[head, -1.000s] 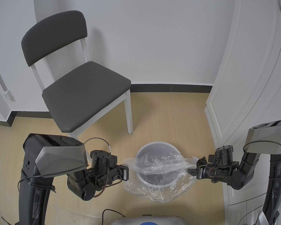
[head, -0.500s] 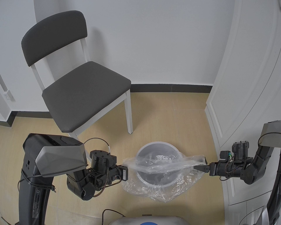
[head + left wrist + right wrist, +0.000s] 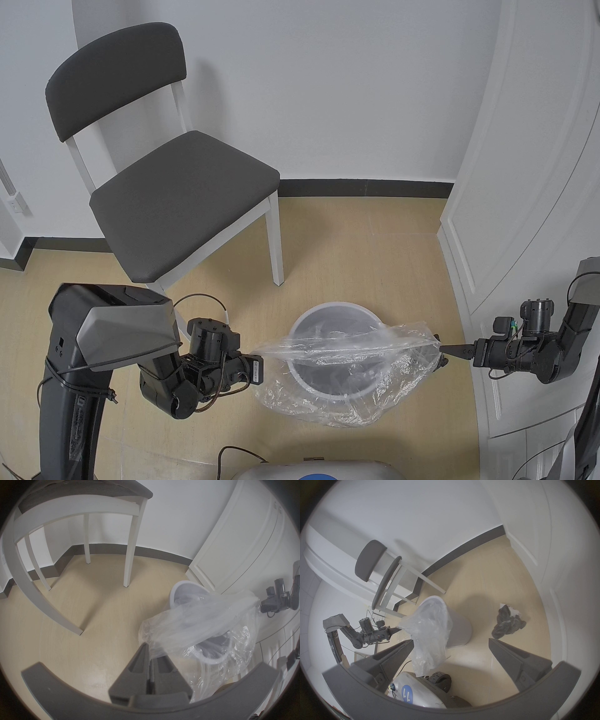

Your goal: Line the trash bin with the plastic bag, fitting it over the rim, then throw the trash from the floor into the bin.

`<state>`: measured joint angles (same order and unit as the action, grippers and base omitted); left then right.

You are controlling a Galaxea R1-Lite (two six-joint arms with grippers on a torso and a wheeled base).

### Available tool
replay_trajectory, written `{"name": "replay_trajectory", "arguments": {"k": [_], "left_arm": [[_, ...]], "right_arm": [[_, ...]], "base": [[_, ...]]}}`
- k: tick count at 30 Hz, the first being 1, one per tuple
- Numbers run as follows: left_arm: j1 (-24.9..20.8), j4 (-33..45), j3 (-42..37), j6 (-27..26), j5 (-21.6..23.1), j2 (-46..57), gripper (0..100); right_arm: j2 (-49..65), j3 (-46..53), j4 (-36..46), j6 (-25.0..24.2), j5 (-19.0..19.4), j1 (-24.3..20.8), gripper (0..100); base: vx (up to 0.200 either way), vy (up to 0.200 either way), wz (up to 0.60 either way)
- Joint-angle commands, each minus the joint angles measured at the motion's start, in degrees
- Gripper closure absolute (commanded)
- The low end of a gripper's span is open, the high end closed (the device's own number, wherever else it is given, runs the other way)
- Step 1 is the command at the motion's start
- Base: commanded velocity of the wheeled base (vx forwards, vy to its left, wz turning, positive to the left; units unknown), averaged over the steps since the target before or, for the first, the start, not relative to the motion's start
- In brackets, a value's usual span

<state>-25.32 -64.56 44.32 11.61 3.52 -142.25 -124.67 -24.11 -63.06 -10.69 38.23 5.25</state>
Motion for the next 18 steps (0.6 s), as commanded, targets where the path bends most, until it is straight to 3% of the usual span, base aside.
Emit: {"name": "replay_trajectory", "arguments": {"k": [1,6,9,14,18], "left_arm": [[0.53,0.05,0.68,0.08,-0.01,-0.22,100],[-0.17,-0.83,-0.29,0.17,0.08,1.36,100],[-1.22,-0.92,-1.17,0.52,0.34,2.95,100],[-5.27,-1.18,-0.73,4.65,-0.1,4.44,100],[-6.32,-3.47,0.68,7.12,-0.27,2.51,100]], "right_arm": [[-0.48,-0.85,0.22,0.06,0.09,1.78,0],[2.33,-0.58,0.31,-0.47,-0.26,0.11,0],[4.44,-0.32,0.4,-0.73,-2.55,-2.62,0],[8.31,-0.23,0.31,-2.84,-20.12,-12.37,0],[10.59,0.82,-0.13,-2.93,-27.16,-17.73,0]], "base": [[0.0,0.0,0.0],[0.0,0.0,0.0],[0.0,0.0,0.0],[0.0,0.0,0.0],[0.0,0.0,0.0]]}}
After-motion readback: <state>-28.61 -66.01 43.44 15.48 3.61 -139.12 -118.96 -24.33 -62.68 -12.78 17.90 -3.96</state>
